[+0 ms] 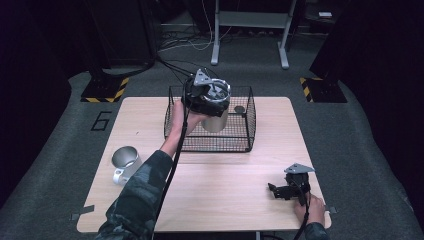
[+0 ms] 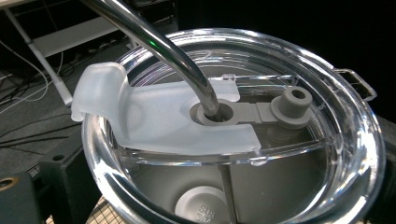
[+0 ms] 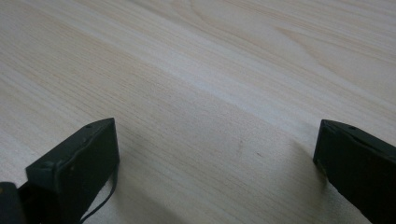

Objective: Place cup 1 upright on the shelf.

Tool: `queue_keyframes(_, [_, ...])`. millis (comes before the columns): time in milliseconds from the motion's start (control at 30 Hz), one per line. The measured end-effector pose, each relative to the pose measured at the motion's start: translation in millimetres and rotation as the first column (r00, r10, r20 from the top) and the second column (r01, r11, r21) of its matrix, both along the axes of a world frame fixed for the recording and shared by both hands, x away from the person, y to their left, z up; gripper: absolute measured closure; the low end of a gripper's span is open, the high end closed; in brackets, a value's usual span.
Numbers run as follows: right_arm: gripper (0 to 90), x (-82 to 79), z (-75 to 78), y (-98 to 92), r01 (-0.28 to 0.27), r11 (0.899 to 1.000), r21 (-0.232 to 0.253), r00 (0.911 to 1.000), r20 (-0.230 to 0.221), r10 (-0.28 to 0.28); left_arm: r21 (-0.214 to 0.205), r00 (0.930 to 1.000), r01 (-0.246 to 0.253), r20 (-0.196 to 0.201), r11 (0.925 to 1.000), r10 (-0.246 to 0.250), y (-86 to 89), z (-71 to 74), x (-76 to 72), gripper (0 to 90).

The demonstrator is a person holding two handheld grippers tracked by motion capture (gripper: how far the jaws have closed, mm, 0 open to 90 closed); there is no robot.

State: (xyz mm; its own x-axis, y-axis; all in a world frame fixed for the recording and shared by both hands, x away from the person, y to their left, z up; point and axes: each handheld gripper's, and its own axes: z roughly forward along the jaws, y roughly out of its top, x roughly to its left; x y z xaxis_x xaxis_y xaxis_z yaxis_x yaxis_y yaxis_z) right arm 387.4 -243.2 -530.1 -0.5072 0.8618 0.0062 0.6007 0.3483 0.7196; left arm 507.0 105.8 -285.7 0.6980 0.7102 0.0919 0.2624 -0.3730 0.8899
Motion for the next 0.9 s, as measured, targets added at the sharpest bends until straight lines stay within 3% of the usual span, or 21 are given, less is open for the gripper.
queue_keyframes(467, [0.0, 0.3, 0.2, -0.7, -0.006, 1.0, -0.006, 1.0, 0.002, 0.006, -0.005, 0.9977, -0.059, -0.033, 0.9982, 0.059, -20.3, -23.4, 33.5, 3.9])
queue_keyframes(900, [0.0, 0.2, 0.2, -0.5, -0.004, 1.0, -0.003, 1.0, 0.002, 0.004, -0.024, 0.9939, -0.096, -0.057, 0.9951, 0.094, -38.9, -47.5, 49.4, 3.9])
